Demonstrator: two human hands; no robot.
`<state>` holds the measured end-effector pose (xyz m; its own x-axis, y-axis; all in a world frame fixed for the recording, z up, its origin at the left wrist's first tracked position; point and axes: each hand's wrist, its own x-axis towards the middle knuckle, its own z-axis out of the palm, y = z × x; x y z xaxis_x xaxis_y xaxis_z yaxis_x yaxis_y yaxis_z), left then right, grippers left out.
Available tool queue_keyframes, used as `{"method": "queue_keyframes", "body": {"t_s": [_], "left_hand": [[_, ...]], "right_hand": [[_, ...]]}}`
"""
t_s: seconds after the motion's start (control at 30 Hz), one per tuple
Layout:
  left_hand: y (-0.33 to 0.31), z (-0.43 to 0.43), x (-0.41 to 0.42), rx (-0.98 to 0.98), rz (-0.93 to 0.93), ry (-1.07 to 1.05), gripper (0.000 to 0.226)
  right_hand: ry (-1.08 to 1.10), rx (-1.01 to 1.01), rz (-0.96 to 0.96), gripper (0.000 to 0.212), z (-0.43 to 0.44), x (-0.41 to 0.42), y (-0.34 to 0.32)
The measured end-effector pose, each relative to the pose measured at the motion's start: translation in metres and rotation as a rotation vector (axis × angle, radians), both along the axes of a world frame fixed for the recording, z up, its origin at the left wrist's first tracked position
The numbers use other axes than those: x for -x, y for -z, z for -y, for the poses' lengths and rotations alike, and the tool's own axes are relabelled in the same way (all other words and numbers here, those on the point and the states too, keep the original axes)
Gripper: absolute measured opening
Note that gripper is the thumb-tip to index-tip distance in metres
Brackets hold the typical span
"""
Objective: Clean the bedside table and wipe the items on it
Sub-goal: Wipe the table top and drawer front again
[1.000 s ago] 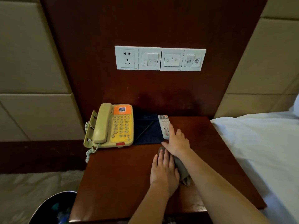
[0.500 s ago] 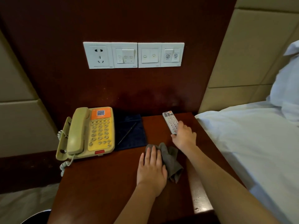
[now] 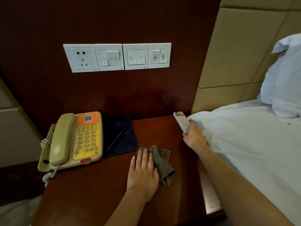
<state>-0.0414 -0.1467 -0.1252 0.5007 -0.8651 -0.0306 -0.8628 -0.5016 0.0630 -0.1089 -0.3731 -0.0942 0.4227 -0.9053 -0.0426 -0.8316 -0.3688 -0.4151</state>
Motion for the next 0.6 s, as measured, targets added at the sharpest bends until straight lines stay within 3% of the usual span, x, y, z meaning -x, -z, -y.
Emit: {"method": "queue_keyframes", "body": {"t_s": [0.43, 0.6], "left_hand": [[-0.001, 0.0, 0.001, 0.001, -0.011, -0.003, 0.093], [-0.001, 0.002, 0.0, -0.007, -0.01, -0.007, 0.094]], "right_hand": [[-0.019, -0.045, 0.007, 0.068, 0.014, 0.004, 0.004], [-0.141, 0.072, -0.04, 0.062, -0.021, -0.013, -0.002]]}}
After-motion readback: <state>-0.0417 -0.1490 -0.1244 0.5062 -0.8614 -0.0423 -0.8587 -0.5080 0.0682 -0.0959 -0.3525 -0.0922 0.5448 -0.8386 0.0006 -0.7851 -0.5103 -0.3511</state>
